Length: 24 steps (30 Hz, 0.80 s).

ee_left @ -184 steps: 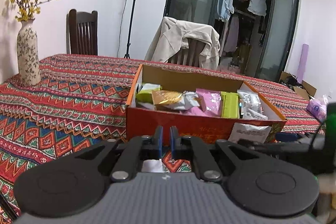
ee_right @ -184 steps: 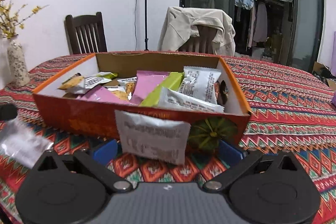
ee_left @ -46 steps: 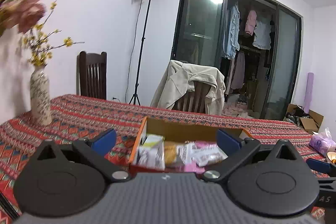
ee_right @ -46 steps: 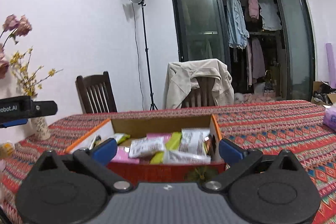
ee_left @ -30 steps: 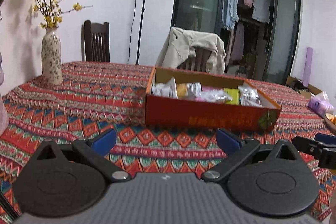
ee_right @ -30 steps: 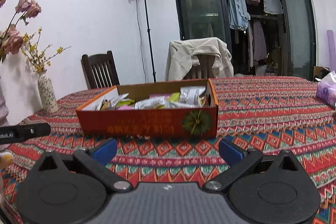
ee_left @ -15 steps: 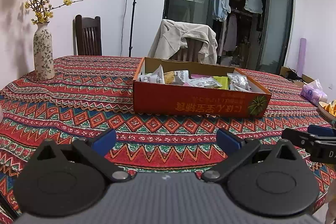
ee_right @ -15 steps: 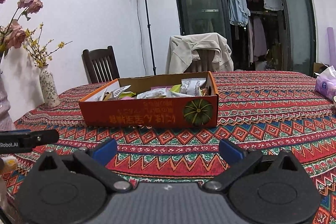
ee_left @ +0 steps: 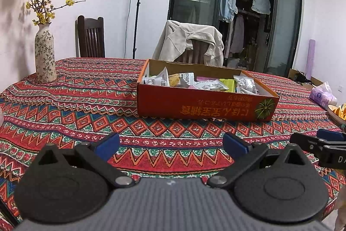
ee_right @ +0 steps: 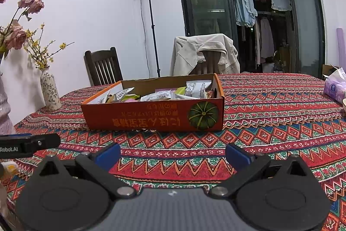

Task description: Organize snacks

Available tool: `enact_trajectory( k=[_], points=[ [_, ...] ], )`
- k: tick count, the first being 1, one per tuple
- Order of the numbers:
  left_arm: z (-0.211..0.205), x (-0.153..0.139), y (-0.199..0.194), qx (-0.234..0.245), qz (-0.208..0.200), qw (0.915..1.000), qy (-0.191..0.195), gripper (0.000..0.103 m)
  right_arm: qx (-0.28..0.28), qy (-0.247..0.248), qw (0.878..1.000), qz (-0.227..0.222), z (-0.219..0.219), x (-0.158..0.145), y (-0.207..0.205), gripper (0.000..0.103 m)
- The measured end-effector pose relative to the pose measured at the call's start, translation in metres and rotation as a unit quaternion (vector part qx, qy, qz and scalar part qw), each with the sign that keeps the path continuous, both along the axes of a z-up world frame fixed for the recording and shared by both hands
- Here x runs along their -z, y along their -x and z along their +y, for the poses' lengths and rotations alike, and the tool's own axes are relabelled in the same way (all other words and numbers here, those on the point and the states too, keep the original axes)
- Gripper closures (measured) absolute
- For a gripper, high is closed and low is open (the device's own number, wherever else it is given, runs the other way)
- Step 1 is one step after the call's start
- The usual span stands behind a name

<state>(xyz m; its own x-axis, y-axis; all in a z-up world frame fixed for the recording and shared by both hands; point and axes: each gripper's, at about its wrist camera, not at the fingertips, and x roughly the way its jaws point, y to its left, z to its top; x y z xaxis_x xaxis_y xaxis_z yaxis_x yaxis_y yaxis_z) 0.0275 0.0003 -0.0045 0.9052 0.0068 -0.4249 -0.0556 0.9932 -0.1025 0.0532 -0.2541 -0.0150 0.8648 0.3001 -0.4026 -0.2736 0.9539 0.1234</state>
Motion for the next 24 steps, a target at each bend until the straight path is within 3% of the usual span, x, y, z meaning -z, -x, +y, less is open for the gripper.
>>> enact_trajectory(
  k=[24],
  points=[
    [-0.0002, -0.0010, -0.0016, 0.002, -0.001, 1.0000, -0.003, 0.000, 0.000, 0.001, 1.000, 0.002, -0.0005, 0.0014, 0.0005, 0.000]
  ],
)
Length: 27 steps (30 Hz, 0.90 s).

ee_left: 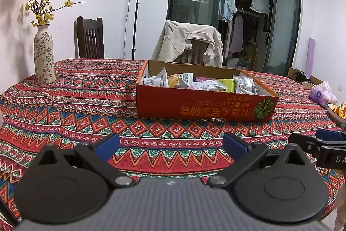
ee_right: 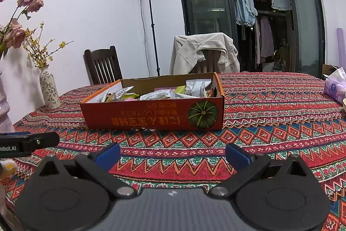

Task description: Organize snacks

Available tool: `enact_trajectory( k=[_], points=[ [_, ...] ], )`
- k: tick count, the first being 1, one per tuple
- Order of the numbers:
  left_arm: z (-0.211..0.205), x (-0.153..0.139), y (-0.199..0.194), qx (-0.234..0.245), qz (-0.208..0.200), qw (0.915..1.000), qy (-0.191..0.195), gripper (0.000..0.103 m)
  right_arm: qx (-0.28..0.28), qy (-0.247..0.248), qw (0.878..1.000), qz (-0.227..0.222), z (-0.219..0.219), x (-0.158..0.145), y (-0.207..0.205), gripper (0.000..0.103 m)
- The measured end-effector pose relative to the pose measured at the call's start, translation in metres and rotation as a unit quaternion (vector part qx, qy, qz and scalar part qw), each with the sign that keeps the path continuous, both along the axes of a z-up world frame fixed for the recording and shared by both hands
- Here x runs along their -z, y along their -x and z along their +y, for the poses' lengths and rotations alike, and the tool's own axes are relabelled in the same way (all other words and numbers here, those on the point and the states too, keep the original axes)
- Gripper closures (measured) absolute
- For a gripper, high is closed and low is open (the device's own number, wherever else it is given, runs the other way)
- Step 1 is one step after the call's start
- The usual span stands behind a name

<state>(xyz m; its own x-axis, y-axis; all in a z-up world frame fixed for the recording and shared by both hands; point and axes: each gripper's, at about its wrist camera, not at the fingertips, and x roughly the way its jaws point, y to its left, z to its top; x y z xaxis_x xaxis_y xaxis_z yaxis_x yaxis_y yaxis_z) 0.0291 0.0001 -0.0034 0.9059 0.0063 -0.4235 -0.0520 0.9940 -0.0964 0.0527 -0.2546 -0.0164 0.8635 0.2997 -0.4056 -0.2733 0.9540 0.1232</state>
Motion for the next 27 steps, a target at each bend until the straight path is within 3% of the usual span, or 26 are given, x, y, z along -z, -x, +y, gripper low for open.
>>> enact_trajectory(
  k=[27],
  points=[
    [-0.0033, 0.0055, 0.0042, 0.015, 0.002, 0.9999, 0.006, 0.000, -0.004, -0.001, 1.000, 0.007, 0.0018, 0.0054, 0.0028, 0.000]
  ],
)
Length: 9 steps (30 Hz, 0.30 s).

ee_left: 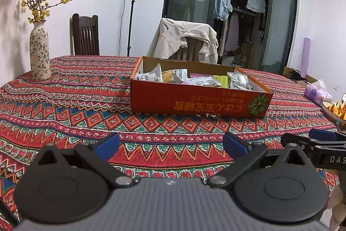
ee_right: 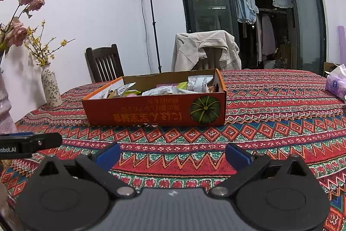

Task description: Organize snacks

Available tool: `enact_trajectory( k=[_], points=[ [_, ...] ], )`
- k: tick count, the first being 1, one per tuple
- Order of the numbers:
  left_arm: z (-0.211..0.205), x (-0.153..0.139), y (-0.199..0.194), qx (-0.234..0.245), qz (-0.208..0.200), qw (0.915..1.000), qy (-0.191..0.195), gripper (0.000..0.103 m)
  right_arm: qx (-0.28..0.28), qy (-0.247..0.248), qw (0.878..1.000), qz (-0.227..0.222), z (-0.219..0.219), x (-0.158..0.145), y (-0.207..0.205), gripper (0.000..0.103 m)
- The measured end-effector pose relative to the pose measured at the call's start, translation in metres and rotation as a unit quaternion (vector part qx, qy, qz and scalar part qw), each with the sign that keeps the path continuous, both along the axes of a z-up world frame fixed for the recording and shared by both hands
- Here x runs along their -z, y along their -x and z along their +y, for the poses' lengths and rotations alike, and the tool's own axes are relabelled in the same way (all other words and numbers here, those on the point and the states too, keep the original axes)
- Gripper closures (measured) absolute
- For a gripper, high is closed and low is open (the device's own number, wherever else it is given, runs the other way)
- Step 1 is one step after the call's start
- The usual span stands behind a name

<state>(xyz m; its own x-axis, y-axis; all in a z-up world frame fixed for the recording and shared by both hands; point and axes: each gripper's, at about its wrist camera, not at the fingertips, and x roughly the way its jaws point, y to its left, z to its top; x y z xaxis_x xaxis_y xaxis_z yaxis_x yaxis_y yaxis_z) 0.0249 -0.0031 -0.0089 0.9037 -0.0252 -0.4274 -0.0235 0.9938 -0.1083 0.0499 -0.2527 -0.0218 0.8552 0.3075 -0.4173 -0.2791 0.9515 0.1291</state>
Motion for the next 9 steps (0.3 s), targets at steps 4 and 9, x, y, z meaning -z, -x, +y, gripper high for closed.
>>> enact_trajectory(
  k=[4, 9],
  points=[
    [-0.0025, -0.0003, 0.0023, 0.001, -0.004, 1.0000, -0.005, 0.000, 0.000, 0.000, 1.000, 0.000, 0.0000, 0.0000, -0.0004, 0.000],
    [-0.0009, -0.0017, 0.0034, -0.004, -0.008, 1.0000, -0.004, 0.000, 0.000, 0.000, 1.000, 0.003, 0.0003, 0.0008, 0.0001, 0.000]
  ],
)
